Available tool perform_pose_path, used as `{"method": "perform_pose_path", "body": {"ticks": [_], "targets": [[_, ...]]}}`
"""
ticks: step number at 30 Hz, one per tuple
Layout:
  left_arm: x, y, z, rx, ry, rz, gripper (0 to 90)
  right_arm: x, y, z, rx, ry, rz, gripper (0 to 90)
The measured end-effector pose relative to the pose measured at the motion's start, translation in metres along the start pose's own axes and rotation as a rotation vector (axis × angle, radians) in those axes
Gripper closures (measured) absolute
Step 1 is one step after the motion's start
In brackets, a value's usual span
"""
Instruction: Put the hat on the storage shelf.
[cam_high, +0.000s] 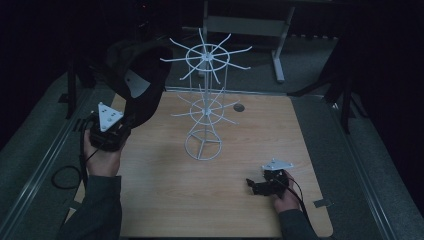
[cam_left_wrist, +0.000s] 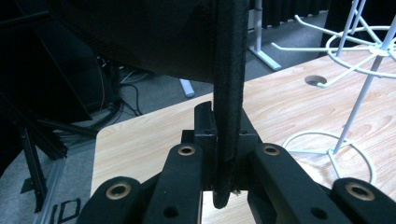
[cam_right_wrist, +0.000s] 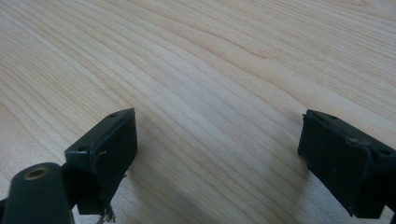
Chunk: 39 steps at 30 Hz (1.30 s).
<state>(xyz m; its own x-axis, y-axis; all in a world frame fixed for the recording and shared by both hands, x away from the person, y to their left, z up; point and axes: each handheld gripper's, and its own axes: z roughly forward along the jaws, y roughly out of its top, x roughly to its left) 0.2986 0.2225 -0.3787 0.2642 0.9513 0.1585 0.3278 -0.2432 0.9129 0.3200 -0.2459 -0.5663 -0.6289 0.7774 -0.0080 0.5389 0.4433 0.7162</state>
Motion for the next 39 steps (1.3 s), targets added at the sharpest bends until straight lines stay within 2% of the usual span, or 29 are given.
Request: {"method": "perform_pose_path", "body": {"ticks": [9, 18, 39], "targets": [[-0.004, 0.003, 0.001, 0.0, 0.019, -0.002, 86.1, 0.0, 0.0, 0.0, -0.001, -0.001, -0.001, 11.7], [-0.007, 0.006, 0.0, -0.022, 0.035, 0.003, 86.1, 0.0, 0.0, 0.0, -0.001, -0.001, -0.001, 11.7], [-0.012, 0.013, 0.002, -0.043, 0.023, 0.0, 86.0, 0.0, 0.0, 0.0, -0.001, 0.0, -0.001, 11.7]]}}
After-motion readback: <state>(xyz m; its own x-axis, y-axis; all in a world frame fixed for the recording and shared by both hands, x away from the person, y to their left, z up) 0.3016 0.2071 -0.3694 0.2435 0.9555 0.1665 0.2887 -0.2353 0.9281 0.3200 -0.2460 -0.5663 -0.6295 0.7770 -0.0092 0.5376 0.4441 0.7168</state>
